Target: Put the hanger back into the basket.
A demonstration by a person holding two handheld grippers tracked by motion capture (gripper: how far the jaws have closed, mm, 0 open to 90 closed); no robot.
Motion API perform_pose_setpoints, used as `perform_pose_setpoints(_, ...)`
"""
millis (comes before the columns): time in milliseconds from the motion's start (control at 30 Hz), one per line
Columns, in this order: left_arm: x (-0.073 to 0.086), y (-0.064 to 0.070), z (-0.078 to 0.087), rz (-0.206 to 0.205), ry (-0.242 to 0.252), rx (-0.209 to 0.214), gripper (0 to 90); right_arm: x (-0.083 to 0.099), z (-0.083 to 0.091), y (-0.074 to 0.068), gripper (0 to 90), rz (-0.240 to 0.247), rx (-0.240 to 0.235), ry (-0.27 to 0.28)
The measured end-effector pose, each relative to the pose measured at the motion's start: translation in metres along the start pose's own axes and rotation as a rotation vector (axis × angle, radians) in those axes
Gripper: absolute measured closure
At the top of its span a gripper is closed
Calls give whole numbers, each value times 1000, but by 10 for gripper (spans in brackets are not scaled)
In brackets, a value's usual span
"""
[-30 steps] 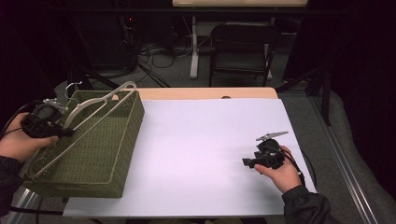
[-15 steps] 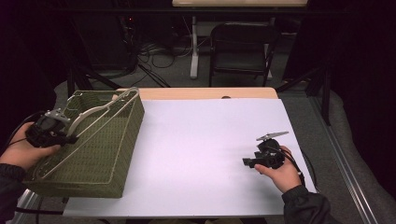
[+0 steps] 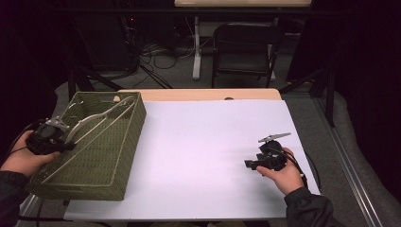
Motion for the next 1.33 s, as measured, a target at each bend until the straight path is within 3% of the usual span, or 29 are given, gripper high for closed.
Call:
perform_pose_setpoints(100, 3, 6, -12, 2, -7, 14, 867, 0, 0, 0, 386, -3, -3, 0)
perform_pose_setpoints(167, 6, 13, -18, -22, -29, 45, 846, 0, 1, 0, 386, 0, -1, 3)
perform_pose_setpoints(233, 8, 22, -22, -63, -42, 40, 780, 1, 1, 0, 386, -3, 1, 2)
perform_pose_setpoints(267, 9, 25, -23, -75, -54, 57, 761, 2, 1, 1, 386, -2, 3, 1)
perform_pose_setpoints(400, 11, 32, -23, -90, -57, 78, 707, 2, 1, 1, 386, -2, -2, 0)
perform_pose_setpoints(633, 12, 38, -9, -100, 4, 63, 539, 2, 1, -2, 386, -5, -5, 9)
perform_pose_setpoints(733, 11, 43, 3, -78, 50, 63, 505, 2, 2, -2, 386, 0, -6, 17)
perform_pose_setpoints(867, 12, 54, 21, -28, 156, 109, 473, 4, 4, -5, 382, 11, 3, 14)
perform_pose_setpoints(1133, 29, 85, 39, 52, 312, 147, 444, 12, 15, -13, 371, 31, 40, 50)
perform_pose_setpoints(1233, 36, 99, 47, 63, 360, 152, 444, 17, 23, -14, 369, 25, 56, 83)
perform_pose_setpoints(1333, 42, 116, 51, 39, 394, 151, 444, 25, 32, -16, 366, 14, 66, 96)
Point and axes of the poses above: each handheld gripper's, and its own axes: z roughly backward along the jaws, x roughly out of its underside, y roughly to its right, the point moved 1 cm from there along -z, roughly forward along the jaws, and after that the axes turned 13 degrees about z, right-handed, at the moved point
